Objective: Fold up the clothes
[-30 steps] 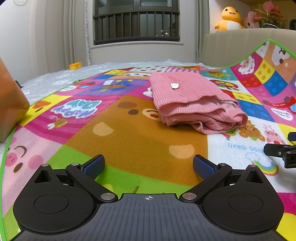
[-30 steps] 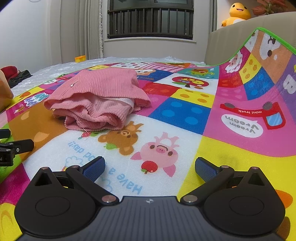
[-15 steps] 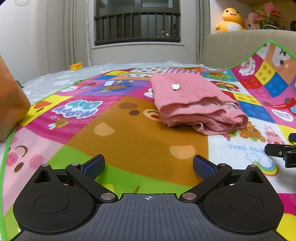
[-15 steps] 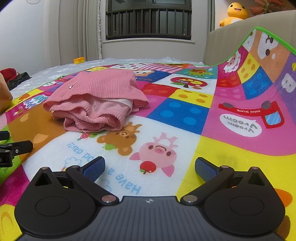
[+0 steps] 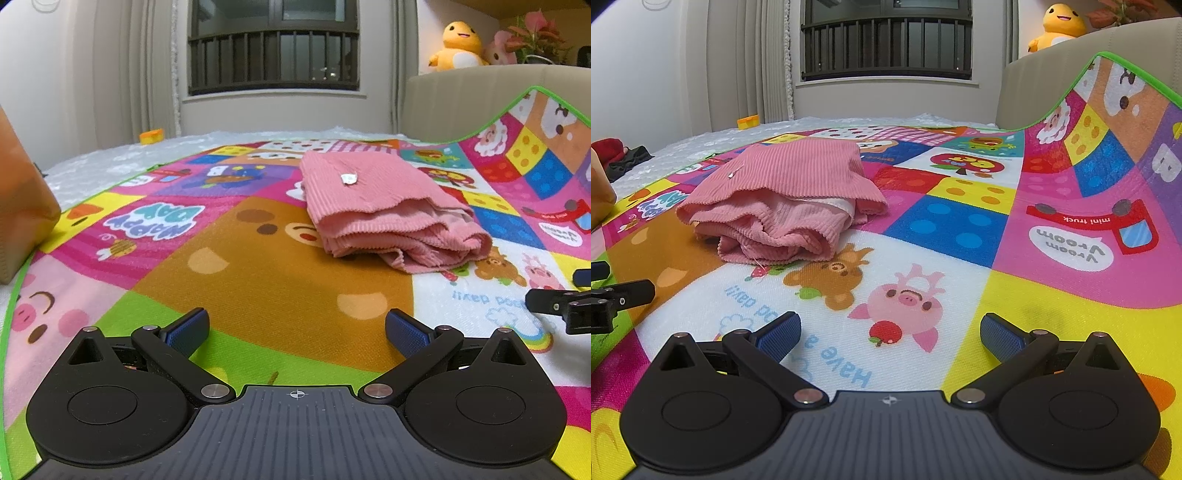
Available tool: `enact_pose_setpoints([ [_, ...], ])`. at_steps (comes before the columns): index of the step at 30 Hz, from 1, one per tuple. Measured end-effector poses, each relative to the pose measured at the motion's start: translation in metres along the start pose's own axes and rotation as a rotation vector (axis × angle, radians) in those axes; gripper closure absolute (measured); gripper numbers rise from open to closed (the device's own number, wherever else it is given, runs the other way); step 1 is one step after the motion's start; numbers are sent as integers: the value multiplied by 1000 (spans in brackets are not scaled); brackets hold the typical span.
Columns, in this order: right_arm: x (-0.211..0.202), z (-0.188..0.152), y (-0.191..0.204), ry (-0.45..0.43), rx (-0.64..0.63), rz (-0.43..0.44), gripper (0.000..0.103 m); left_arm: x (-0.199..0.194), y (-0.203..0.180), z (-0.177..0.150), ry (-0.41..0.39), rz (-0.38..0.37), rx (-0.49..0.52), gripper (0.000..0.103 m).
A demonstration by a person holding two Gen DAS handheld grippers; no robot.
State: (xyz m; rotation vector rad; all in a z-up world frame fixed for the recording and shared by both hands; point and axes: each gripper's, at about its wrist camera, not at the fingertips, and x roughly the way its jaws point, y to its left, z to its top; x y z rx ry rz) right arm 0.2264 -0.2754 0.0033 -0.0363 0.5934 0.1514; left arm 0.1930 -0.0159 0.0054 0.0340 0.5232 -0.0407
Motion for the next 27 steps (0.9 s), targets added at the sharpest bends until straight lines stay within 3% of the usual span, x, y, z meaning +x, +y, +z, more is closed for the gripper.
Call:
enact_pose_setpoints([
  [8, 0, 0, 1, 0, 3, -2, 0, -6, -14, -3, -37, 40, 85, 0],
  [27, -1, 0, -1, -7, 13, -4, 0, -6, -11, -2, -44, 30, 69, 0],
])
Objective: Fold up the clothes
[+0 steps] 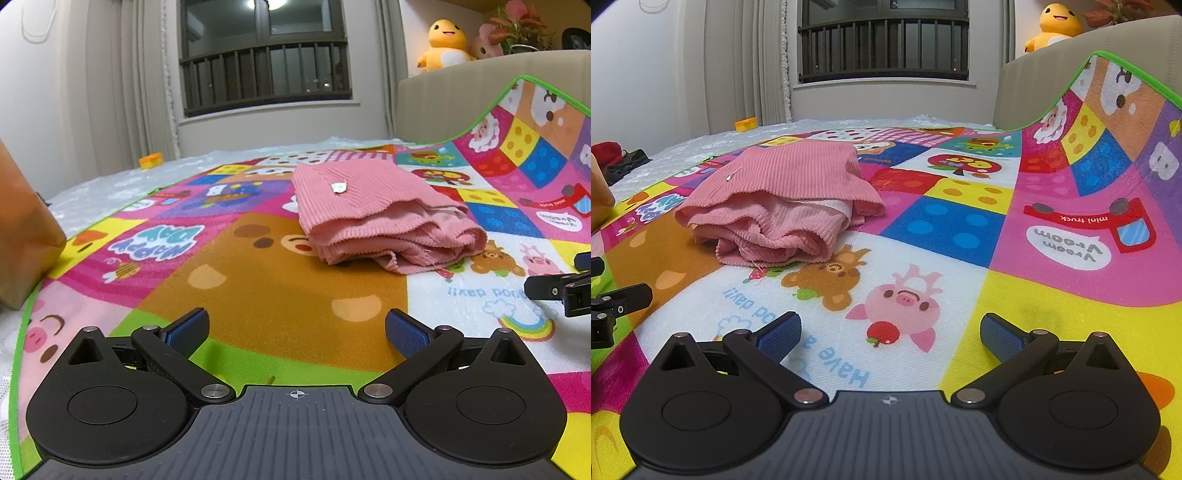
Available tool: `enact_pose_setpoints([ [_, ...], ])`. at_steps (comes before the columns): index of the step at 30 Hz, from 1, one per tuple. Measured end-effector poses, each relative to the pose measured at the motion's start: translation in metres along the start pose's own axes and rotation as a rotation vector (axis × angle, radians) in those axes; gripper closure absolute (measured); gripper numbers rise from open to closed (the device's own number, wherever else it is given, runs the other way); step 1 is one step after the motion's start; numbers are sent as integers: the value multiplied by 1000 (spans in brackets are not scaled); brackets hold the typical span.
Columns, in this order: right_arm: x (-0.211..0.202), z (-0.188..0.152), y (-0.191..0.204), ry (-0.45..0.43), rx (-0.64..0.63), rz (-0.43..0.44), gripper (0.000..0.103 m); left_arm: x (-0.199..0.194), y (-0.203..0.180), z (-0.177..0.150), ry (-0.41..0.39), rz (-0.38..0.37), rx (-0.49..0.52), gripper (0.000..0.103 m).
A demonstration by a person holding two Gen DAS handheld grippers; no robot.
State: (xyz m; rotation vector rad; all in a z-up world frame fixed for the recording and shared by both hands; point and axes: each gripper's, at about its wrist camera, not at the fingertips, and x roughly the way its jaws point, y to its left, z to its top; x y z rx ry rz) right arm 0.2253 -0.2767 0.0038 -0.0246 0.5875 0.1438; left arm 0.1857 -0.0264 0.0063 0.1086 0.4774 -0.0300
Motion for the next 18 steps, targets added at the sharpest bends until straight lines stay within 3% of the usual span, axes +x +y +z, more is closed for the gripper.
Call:
enact_pose_setpoints([
  [13, 0, 0, -1, 0, 3, -1, 0, 0, 1, 0, 4, -3, -2, 0],
  [18, -1, 0, 1, -3, -7, -10, 0, 1, -3, 1, 19, -2, 41, 0],
])
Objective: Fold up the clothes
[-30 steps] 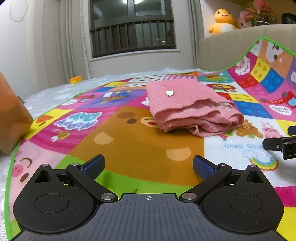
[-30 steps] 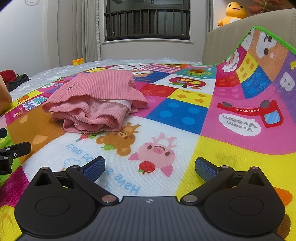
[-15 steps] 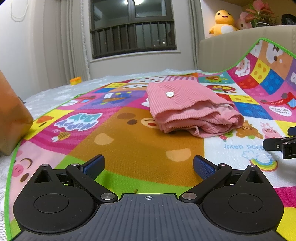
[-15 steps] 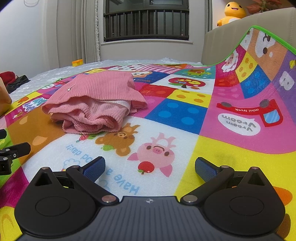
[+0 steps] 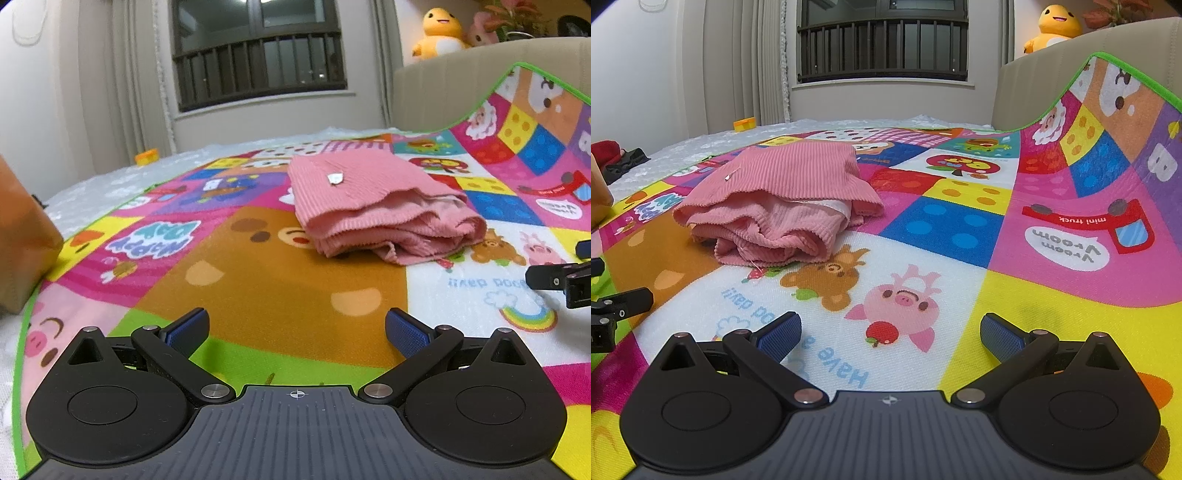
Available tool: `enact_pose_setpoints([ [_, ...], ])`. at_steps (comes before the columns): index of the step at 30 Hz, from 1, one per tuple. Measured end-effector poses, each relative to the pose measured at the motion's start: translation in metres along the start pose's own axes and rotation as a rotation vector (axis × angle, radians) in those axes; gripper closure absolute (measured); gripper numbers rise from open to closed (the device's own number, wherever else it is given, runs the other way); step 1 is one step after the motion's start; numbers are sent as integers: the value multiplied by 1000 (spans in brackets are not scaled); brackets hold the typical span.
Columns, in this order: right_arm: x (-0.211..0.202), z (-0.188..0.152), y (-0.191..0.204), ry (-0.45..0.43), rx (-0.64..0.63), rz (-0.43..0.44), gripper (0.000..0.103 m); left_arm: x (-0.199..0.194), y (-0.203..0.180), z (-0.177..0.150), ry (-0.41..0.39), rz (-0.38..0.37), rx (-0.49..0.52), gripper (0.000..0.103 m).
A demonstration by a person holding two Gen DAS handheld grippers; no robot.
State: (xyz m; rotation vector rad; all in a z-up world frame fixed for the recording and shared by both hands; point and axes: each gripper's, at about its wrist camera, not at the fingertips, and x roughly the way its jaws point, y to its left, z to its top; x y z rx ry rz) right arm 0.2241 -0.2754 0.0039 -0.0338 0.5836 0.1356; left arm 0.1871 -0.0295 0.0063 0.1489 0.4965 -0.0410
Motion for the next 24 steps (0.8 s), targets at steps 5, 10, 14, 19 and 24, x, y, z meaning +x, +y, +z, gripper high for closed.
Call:
enact_pose_setpoints([
  [5, -1, 0, 0, -9, -1, -3, 0, -8, -6, -3, -51, 19, 38, 0],
  [10, -3, -1, 2, -23, -12, -15, 0, -9, 0, -2, -59, -1, 10, 0],
  [14, -3, -1, 2, -26, -13, -17, 0, -8, 4, -2, -49, -11, -15, 0],
  [19, -2, -1, 2, -27, -10, -15, 0, -9, 6, -3, -51, -16, -29, 0],
  [24, -3, -1, 2, -28, -6, -14, 0, -9, 7, -3, -55, -23, -36, 0],
])
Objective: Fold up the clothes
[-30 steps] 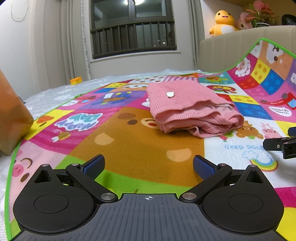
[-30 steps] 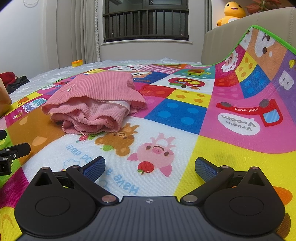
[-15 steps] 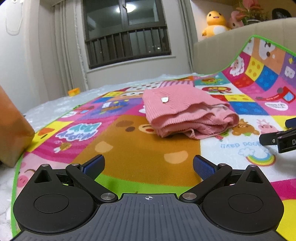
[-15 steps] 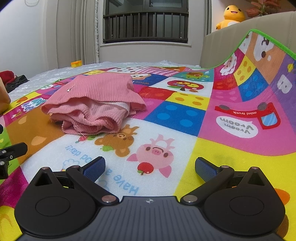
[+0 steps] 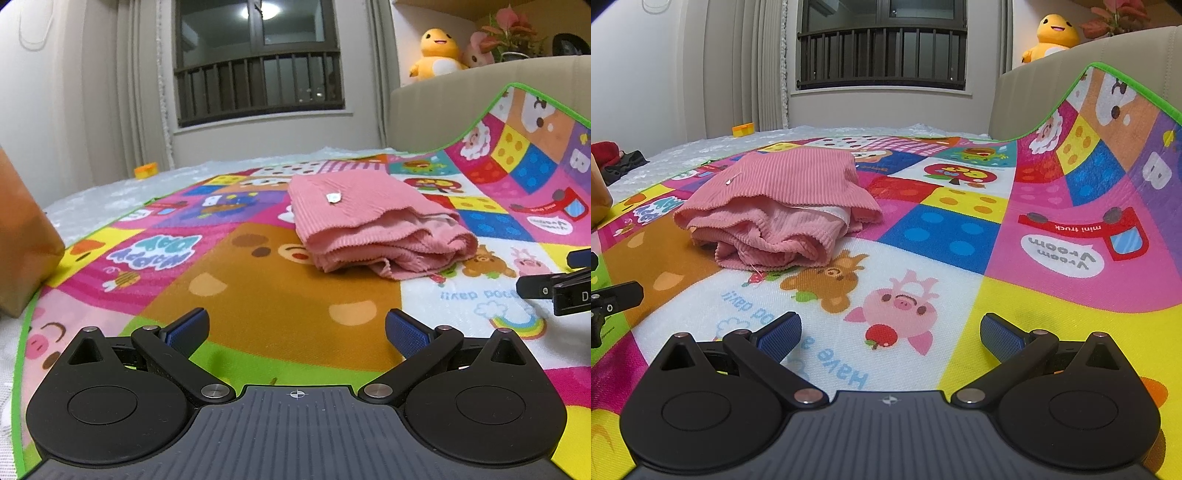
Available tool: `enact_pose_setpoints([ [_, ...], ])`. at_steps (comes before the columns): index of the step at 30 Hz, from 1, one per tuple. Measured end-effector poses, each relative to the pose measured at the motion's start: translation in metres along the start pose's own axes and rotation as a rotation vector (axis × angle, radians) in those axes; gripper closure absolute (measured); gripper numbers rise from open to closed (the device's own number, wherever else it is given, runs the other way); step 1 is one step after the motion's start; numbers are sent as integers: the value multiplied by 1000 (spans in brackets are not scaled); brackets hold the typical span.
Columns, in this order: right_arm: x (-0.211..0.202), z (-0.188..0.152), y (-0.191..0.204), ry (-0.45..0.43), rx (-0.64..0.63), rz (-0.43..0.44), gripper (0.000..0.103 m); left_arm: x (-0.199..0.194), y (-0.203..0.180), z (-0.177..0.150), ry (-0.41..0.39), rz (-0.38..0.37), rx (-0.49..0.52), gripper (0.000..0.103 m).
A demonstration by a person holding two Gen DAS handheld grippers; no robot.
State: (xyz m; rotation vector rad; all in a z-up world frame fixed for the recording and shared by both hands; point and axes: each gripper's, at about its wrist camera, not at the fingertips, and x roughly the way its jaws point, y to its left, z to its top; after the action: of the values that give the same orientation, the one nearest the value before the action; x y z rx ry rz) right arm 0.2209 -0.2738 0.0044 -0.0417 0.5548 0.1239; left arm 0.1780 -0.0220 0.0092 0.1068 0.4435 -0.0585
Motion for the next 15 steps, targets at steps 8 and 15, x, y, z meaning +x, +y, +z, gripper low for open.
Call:
enact_pose_setpoints([
  [8, -1, 0, -1, -4, 5, 4, 0, 0, 1, 0, 0, -4, -11, 0],
  [15, -1, 0, 0, -5, -1, 0, 0, 0, 3, 0, 8, -24, -17, 0],
])
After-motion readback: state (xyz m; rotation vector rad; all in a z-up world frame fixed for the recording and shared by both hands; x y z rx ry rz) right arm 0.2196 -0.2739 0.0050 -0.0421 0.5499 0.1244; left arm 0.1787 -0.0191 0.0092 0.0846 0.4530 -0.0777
